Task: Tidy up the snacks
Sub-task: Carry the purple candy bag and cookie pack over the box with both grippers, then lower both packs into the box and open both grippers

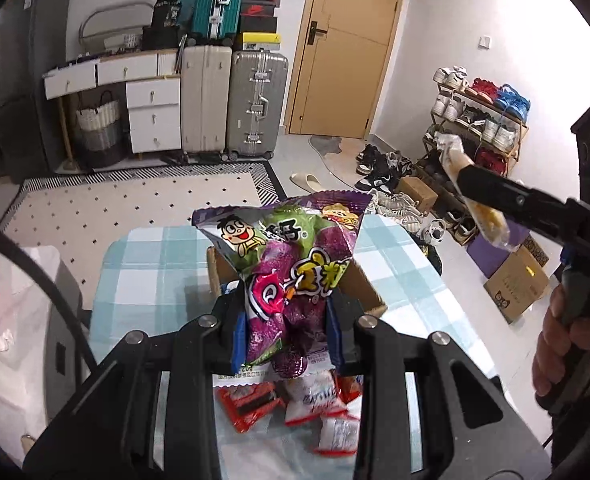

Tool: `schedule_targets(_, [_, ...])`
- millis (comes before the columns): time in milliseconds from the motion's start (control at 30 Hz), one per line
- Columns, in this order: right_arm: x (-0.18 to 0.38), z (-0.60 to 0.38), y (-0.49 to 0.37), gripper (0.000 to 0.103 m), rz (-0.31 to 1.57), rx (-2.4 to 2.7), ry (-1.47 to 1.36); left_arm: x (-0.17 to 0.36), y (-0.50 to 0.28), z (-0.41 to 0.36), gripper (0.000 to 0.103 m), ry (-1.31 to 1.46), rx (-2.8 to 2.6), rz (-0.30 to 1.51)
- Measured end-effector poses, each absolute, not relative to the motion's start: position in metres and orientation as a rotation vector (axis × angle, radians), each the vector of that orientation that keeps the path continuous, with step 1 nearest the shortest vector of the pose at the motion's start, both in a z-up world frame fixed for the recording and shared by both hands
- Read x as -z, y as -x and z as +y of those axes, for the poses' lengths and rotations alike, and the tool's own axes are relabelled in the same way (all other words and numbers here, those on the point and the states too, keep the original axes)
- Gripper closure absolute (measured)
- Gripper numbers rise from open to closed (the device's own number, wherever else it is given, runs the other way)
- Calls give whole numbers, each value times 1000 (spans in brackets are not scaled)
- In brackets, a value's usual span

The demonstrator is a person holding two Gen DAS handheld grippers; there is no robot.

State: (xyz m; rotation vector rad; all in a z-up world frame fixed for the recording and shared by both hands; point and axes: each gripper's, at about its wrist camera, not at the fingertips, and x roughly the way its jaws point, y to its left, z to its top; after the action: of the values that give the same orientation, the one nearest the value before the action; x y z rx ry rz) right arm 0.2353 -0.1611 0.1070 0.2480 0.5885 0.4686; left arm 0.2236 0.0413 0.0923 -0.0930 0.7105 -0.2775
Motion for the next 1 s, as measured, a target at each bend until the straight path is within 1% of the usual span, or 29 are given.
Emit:
schedule_targets(300, [-80,-154,-310,42,660,-426,-211,-63,-306,22,75,123,268,789])
schedule_targets(500, [-42,-143,-350,42,721,-421,-192,-20,-355,19,75,157,261,858])
schedule_targets(733, [1,-140,-382,42,790,-416,-186,26,-378,9,75,147,242,897])
schedule_targets(1000, [38,-138,-404,42,848,-407,-184,52,-396,11,75,171,222,931])
